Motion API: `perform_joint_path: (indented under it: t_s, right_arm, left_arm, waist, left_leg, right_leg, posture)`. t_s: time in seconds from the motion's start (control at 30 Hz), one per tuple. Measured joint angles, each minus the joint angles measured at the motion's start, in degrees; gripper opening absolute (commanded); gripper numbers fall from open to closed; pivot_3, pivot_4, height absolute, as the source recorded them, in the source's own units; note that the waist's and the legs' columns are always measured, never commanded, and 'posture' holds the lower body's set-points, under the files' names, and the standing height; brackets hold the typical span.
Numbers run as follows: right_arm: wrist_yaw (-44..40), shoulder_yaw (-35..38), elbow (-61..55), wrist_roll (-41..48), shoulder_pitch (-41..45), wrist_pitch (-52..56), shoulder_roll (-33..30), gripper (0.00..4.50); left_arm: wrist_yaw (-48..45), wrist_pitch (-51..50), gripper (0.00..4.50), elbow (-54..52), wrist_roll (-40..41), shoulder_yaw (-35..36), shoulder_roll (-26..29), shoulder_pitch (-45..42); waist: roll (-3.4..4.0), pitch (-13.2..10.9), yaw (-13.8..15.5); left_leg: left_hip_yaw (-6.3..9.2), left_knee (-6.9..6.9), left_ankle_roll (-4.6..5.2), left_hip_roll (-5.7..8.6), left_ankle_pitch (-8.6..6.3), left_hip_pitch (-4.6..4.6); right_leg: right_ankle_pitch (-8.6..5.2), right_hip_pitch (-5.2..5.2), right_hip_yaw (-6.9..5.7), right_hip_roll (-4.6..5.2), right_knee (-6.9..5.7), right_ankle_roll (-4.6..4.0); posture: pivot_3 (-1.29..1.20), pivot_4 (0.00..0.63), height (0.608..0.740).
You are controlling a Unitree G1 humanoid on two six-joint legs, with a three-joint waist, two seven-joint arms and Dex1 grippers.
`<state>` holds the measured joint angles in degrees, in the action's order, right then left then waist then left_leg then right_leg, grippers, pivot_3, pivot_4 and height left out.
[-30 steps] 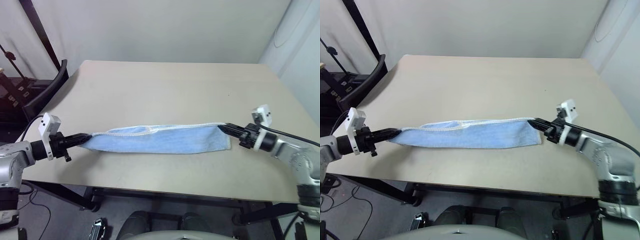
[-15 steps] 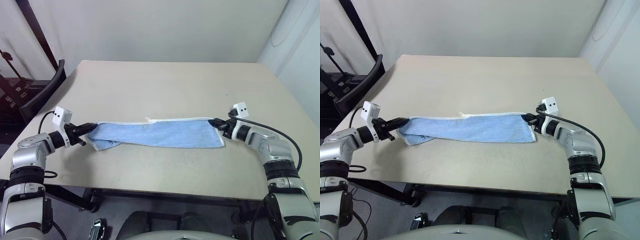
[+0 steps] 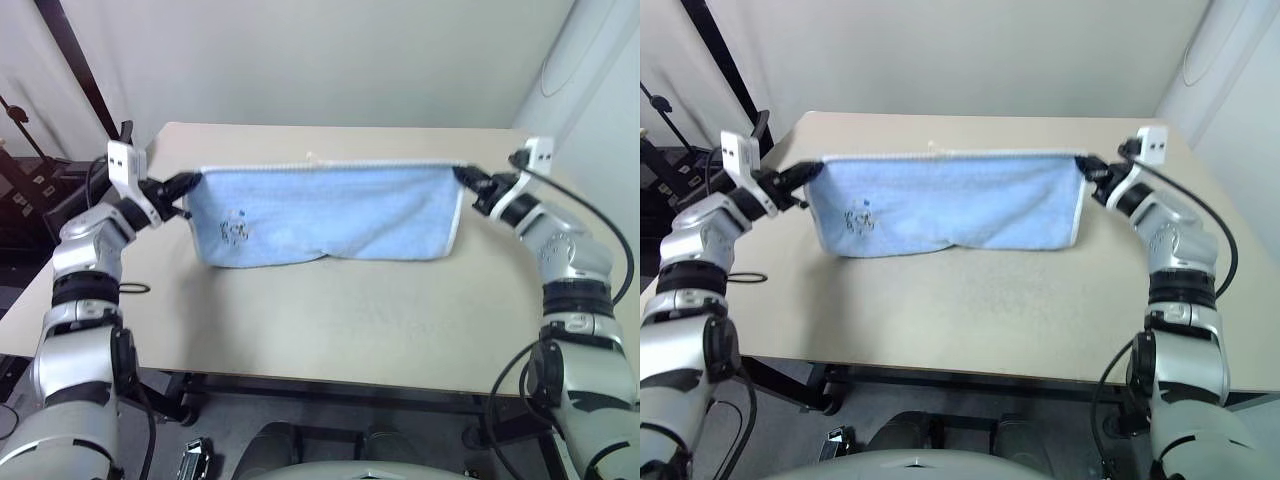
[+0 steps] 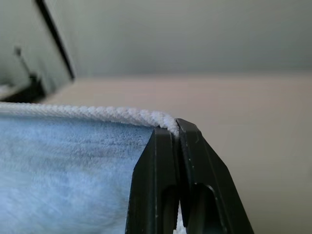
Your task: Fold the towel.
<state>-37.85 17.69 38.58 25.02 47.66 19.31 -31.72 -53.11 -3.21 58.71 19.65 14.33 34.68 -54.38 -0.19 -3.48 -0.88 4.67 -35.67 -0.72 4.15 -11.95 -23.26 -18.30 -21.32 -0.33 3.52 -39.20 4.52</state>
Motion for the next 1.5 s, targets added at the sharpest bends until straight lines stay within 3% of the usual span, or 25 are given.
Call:
perform_joint_path:
  t_s: [0.2,0.43,0.53,0.73,1.13,1.5]
  right_arm:
    - [-0.1,0.6,0.7,0.1,-0.4,-1.0,-0.1,0.0]
    - [-4.0,2.9,-15.3,5.7,-17.8,8.1,-1.7,0.0]
    - [-3.6,3.8,-19.7,7.9,-20.8,11.3,-1.8,0.0]
    - [-4.7,5.7,-26.3,11.3,-22.1,15.6,-5.8,0.0]
    - [-13.8,8.8,-40.7,18.8,-42.3,25.7,-12.7,0.0]
    - [-16.8,12.3,-46.8,19.8,-56.6,26.9,-14.7,0.0]
  left_arm:
    - [-1.3,7.3,0.02,8.1,-3.5,-0.5,-0.2,-4.5]
    - [-14.4,6.4,0.02,4.0,-2.8,-0.1,2.0,3.1]
    - [-15.3,4.6,0.02,1.7,-2.3,0.2,2.2,4.7]
    - [-20.9,-3.6,0.02,-12.9,1.8,0.4,5.2,10.4]
    - [-22.7,-20.9,0.02,-44.2,8.5,0.1,9.0,36.5]
    - [-23.1,-22.4,0.02,-50.0,9.2,0.1,11.5,47.2]
  waist:
    - [-0.01,0.0,-0.2]
    - [-0.01,0.0,-0.1]
    - [0.0,0.0,-0.3]
    - [0.03,0.0,-0.1]
    - [0.05,0.0,0.2]
    - [0.08,0.0,0.2]
  left_leg:
    - [-0.04,0.13,0.04,0.0,-0.03,-0.08]
    - [-0.01,0.06,0.06,-0.01,-0.04,-0.13]
    - [0.02,-0.13,0.07,-0.02,-0.04,-0.12]
    - [0.06,-0.25,0.1,-0.03,-0.03,-0.08]
    - [0.05,-0.17,0.19,-0.06,-0.12,-0.16]
    - [0.04,-0.15,0.03,-0.1,-0.23,-0.19]
  right_leg:
    - [0.0,-0.14,0.06,0.01,0.01,0.01]
    - [0.0,-0.14,0.06,0.03,-0.02,0.0]
    - [0.02,-0.13,0.07,0.01,-0.07,-0.03]
    - [0.02,-0.01,0.08,0.01,-0.01,-0.1]
    - [-0.12,-0.02,0.12,0.07,0.18,-0.36]
    - [-0.16,-0.01,0.12,0.09,0.29,-0.4]
  posture:
    - [0.0,0.0,0.74]
    - [0.0,0.0,0.74]
    - [0.0,0.0,0.74]
    - [0.0,0.0,0.74]
    - [0.0,0.0,0.74]
    - [0.0,0.0,0.74]
